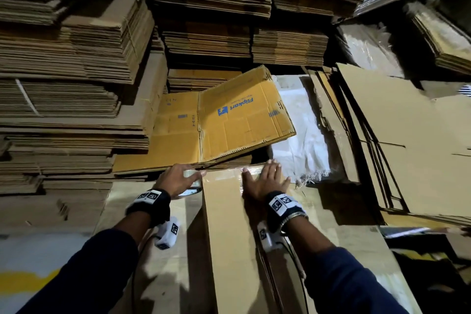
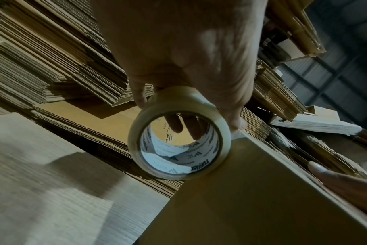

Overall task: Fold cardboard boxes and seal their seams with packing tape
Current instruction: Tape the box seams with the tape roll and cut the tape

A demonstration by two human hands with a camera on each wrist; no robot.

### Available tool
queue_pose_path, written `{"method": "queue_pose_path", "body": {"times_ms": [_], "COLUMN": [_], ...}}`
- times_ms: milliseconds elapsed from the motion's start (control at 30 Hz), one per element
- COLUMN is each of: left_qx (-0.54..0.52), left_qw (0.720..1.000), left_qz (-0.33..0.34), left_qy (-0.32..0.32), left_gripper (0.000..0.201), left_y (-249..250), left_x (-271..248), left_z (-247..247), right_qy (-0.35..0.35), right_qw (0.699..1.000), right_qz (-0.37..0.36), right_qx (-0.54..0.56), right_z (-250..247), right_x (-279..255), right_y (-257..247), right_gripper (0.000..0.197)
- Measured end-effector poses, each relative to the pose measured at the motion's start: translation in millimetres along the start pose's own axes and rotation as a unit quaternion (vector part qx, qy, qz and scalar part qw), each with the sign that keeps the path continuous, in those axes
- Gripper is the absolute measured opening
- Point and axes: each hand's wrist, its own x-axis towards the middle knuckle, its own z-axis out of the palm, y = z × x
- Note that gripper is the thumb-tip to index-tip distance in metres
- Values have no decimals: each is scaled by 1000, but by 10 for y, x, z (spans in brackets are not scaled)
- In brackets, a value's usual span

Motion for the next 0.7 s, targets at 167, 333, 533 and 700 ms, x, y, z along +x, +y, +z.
{"method": "queue_pose_path", "body": {"times_ms": [167,333,533,700], "left_qx": [-3,20,22,13], "left_qw": [999,997,997,997], "left_qz": [16,47,54,36], "left_qy": [-39,-50,-46,-60], "left_gripper": [86,73,55,71], "left_y": [-44,-133,-154,-176], "left_x": [9,-23,-30,5], "left_z": [57,84,110,135], "right_qy": [-27,-1,21,-9], "right_qw": [999,996,989,988], "right_qz": [16,19,19,-14], "right_qx": [36,82,145,155], "right_z": [-96,-152,-375,-512], "right_x": [138,178,305,447], "right_y": [26,36,212,346], "right_gripper": [119,130,123,79]}}
